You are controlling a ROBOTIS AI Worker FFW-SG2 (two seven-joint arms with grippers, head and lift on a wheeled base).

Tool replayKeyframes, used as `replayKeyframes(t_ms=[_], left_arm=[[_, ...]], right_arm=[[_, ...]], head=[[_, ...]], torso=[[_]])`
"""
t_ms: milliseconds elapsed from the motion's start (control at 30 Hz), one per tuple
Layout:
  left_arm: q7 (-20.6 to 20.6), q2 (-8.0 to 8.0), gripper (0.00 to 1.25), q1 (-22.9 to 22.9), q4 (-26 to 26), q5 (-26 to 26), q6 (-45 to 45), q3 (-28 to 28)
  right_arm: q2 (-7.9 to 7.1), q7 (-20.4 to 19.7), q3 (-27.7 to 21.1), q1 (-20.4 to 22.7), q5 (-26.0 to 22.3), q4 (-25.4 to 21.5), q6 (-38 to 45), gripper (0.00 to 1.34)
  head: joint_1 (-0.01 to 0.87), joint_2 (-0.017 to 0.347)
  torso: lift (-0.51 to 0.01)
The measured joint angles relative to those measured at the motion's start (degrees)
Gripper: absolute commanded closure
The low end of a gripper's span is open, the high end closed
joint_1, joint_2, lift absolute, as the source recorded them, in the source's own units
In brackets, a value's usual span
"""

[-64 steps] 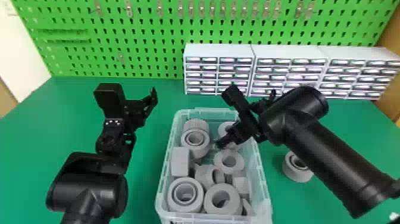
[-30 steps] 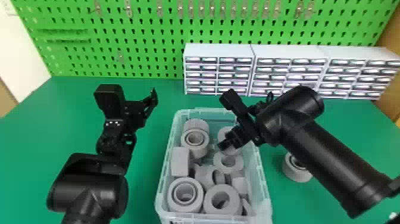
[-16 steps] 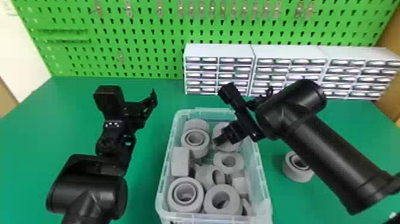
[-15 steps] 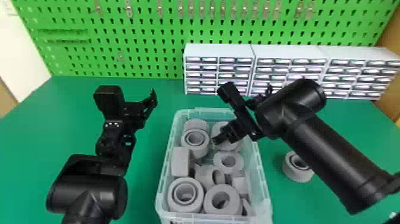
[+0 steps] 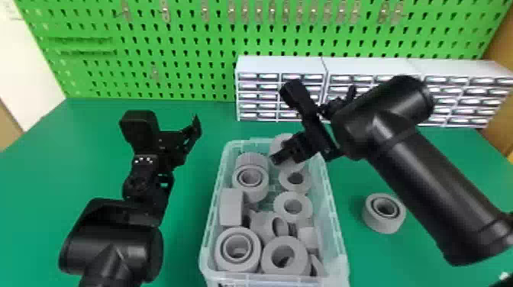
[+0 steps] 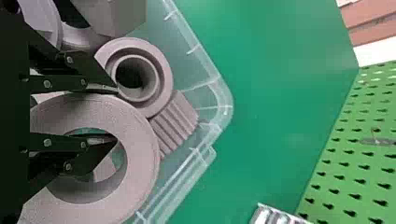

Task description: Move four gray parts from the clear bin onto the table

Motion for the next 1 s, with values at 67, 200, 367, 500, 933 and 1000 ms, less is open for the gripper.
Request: replayKeyframes(t_ms=[67, 200, 367, 500, 933, 1000], left_arm=[[0.0, 0.0, 0.29, 0.1, 0.0, 0.0, 0.0, 0.1], [0.0, 0.03, 0.29, 0.2, 0.0, 0.0, 0.0, 0.1], [0.0, 0.03, 0.29, 0.2, 0.0, 0.0, 0.0, 0.1], [0.0, 0.03, 0.29, 0.3, 0.0, 0.0, 0.0, 0.0], [0.0, 0.11, 0.29, 0.8, 0.0, 0.0, 0.0, 0.2], [0.0, 0.12, 0.29, 0.8, 0.0, 0.0, 0.0, 0.1]], right_arm=[[-0.05, 0.0, -1.2, 0.2, 0.8, -1.9, 1.3, 1.04], [-0.14, 0.0, -3.3, 0.6, 2.4, -4.9, 3.4, 1.04], [-0.26, 0.0, -5.8, 1.2, 4.6, -7.5, 5.1, 1.04], [-0.37, 0.0, -7.6, 1.5, 6.9, -9.0, 6.4, 1.04], [-0.46, 0.1, -13.8, 3.0, 12.5, -9.9, 8.1, 1.04], [-0.49, 0.1, -14.8, 3.3, 13.5, -9.9, 8.3, 1.04]], head=[[0.693, 0.072], [0.693, 0.072], [0.693, 0.072], [0.693, 0.072], [0.693, 0.072], [0.693, 0.072]], torso=[[-0.052], [-0.052], [-0.052], [-0.052], [-0.052], [-0.052]])
